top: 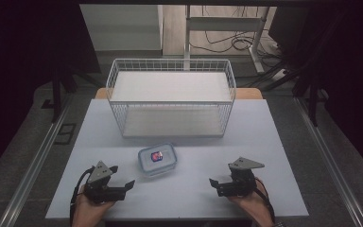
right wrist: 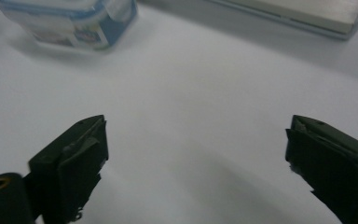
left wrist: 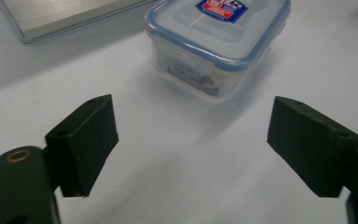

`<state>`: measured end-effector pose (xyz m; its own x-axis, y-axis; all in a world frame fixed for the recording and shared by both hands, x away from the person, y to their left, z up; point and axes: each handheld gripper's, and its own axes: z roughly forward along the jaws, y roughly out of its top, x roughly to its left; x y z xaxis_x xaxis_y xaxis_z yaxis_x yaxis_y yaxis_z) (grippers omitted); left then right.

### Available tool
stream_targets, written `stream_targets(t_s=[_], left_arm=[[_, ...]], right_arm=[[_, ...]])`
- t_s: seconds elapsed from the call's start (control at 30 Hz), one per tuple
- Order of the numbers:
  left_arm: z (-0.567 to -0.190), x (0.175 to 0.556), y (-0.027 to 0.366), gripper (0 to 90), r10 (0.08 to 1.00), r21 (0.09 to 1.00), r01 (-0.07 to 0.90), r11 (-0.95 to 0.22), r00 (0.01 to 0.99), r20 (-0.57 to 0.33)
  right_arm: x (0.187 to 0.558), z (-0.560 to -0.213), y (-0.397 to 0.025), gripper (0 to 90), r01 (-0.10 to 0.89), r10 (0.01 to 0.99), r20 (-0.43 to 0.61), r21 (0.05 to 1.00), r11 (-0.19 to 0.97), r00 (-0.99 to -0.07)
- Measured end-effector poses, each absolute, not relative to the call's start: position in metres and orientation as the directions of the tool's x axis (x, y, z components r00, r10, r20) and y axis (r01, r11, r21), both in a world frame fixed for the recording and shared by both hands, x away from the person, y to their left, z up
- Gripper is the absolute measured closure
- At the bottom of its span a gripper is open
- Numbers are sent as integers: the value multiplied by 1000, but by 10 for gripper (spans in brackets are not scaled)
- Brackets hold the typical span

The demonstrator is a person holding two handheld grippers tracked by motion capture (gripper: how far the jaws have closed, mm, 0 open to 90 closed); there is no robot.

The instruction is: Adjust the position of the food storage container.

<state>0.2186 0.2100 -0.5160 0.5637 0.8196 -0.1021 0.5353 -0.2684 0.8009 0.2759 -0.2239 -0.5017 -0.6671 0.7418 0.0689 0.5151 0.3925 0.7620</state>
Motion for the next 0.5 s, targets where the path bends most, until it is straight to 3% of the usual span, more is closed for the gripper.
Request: stream_targets(t_s=[0.07,0.17,0.37,0.5], left_arm=[[-516,219,209,178,819,799,536,-273,565,-99],[-515,222,207,261,814,797,536,-278,572,-101],[-514,227,208,456,805,796,542,-269,581,-123],[-513,235,212,574,808,796,557,-235,568,-159]], right_arm=[[276,-501,-223,87,514,739,77,766,386,-670],[279,-497,-219,189,522,733,86,758,391,-675],[285,-492,-210,250,517,717,99,761,392,-690],[290,-490,-199,432,510,692,110,759,405,-713]])
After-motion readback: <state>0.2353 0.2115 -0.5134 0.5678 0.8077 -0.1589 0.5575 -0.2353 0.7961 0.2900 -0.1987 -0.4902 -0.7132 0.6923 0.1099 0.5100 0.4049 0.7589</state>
